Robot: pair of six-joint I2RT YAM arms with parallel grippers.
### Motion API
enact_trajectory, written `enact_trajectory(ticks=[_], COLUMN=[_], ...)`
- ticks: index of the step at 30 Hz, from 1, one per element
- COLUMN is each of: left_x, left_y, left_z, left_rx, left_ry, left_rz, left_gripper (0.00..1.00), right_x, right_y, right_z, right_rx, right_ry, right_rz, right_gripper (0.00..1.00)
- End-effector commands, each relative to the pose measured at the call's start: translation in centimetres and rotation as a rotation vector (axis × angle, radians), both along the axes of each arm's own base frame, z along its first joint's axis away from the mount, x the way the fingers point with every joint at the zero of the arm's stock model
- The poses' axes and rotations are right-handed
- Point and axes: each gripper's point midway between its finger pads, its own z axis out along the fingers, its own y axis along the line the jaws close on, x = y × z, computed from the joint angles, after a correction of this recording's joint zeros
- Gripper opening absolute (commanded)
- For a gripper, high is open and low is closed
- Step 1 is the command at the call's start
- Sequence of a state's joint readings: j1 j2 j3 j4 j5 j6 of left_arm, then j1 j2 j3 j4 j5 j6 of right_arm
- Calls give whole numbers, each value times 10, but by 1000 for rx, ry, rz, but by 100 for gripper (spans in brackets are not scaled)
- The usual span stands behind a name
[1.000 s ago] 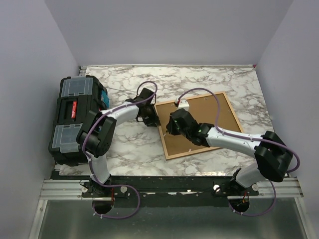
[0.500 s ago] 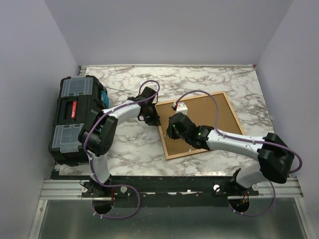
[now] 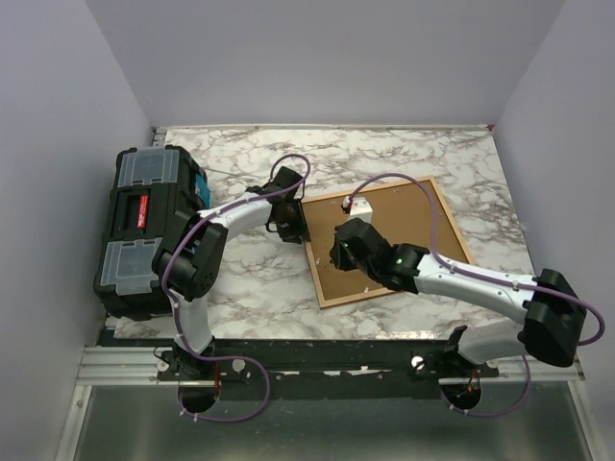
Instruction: Take the photo out of the frame
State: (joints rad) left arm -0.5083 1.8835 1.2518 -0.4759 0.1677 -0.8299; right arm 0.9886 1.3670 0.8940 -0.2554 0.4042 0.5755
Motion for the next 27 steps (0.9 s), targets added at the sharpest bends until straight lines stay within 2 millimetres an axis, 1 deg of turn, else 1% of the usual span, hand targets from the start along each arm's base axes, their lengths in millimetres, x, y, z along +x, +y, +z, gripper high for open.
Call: enact_trajectory(ticks=[1,4,5,8,9,12,14,16,20,23,27], left_x=[5,8,9,6,6,2,1,0,-2,-3,-3], left_y=[24,23,21,18,17,16,17,18,18,19,19], left_z=[-8,5,8,8,6,-1,-5,-9,-13,-15,-16], left_rx=[121,108,102,81,75,69,75,78,76,75,73], left_ry=[-63,-102,-105,-90,-85,-68,-58,-51,-45,-41,-40], left_rz=[-32,-58,-64,-69,-66,-62,-60,-58,-55,-55,-55], left_gripper=[40,53,55,56,55,50,43,34,31,29,29], right_x=[0,5,9,25,28,34,36,37,38,38,41], right_y=[-9,2,7,16,18,23,25,25,27,28,28], right_z=[25,29,30,23,17,11,8,6,8,11,10], right_rx=[44,80,87,61,43,16,12,8,15,23,8], right_ry=[-61,-65,-70,-71,-63,-66,-70,-71,-73,-76,-75], right_rz=[-21,1,5,-6,-7,0,4,5,4,7,-2], right_gripper=[0,0,0,0,0,0,0,0,0,0,0])
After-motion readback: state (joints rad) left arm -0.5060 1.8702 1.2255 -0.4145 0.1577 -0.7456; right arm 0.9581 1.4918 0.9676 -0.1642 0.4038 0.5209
